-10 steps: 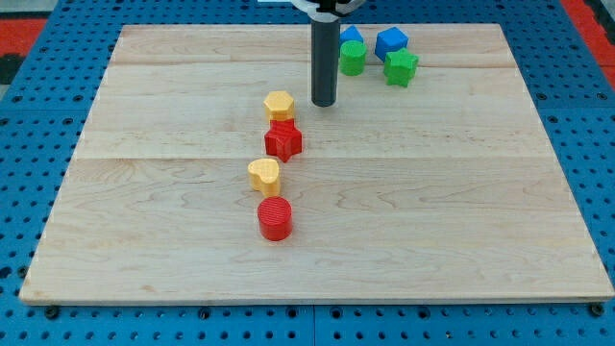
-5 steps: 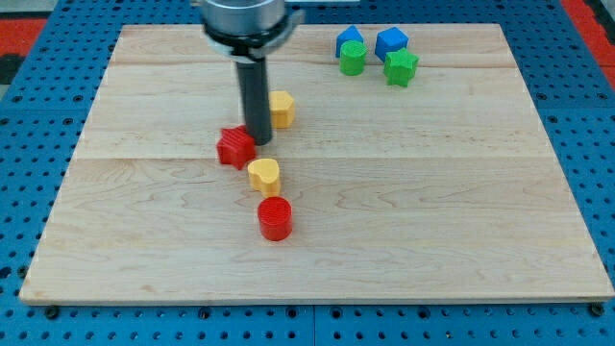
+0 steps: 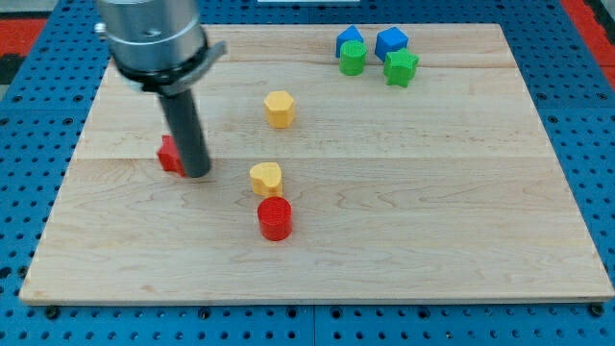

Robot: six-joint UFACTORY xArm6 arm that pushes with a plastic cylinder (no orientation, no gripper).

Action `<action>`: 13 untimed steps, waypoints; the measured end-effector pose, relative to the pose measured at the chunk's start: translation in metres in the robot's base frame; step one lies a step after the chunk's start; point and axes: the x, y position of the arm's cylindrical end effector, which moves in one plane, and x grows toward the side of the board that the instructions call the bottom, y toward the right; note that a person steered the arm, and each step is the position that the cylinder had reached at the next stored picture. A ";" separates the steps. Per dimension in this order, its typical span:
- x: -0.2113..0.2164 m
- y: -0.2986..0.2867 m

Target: Move the red star to the top left

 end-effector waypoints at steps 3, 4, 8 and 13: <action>-0.063 0.045; -0.002 0.047; -0.063 -0.053; -0.173 -0.074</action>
